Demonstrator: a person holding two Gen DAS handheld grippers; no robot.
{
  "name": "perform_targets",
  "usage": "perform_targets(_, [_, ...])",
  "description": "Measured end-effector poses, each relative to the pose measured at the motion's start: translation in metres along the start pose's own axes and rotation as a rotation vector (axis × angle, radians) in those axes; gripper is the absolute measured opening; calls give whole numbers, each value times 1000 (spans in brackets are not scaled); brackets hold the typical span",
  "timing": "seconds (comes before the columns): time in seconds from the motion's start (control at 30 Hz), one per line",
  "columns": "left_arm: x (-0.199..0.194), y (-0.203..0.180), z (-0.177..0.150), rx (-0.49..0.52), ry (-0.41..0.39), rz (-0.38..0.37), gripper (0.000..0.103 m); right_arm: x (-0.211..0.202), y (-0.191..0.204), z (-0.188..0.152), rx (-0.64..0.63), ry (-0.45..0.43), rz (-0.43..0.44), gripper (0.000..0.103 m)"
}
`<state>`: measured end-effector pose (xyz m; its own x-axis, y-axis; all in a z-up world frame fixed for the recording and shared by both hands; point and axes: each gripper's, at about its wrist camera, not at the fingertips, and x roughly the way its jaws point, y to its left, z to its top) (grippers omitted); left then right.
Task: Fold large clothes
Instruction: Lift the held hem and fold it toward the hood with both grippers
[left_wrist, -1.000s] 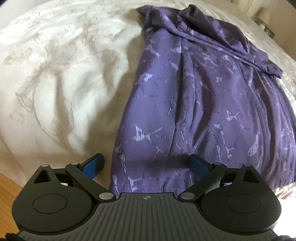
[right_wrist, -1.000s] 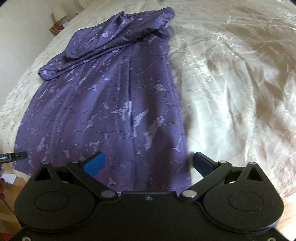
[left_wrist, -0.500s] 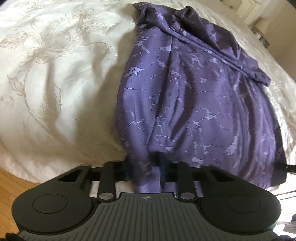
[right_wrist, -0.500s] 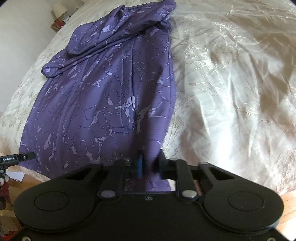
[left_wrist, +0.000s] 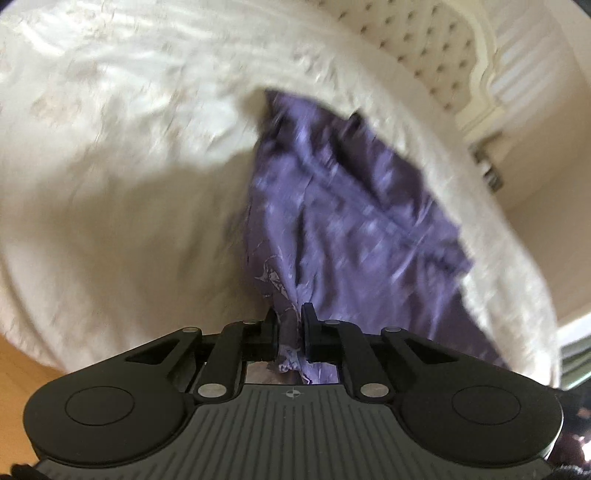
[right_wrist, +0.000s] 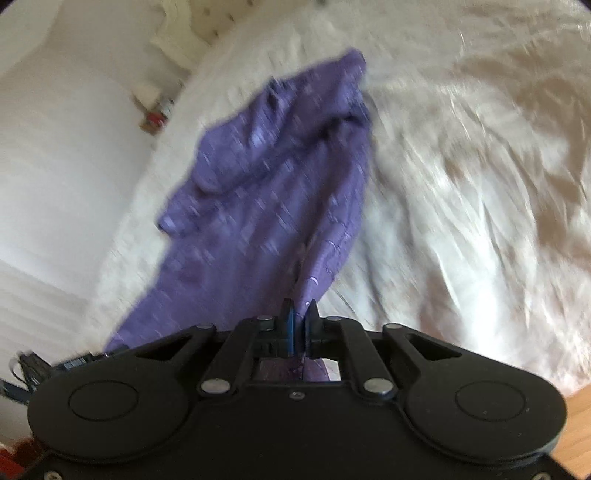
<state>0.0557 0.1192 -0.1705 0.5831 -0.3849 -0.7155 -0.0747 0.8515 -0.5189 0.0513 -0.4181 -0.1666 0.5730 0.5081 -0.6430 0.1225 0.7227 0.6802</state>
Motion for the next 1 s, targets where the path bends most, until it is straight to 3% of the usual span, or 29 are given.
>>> perform_targets(0.23, [-7, -20, 54, -79, -138, -88, 11, -13, 24, 52, 65, -129, 104, 12])
perform_targets(0.47, [20, -39, 135, -103, -231, -150, 11, 1, 41, 121, 111, -253, 148, 12])
perform_targets(0.67, [62, -54, 195, -44, -232, -155, 11, 37, 51, 184, 98, -307, 100, 12])
perform_targets(1.0, [154, -56, 267, -36, -144, -110, 11, 114, 45, 255, 144, -303, -48, 12])
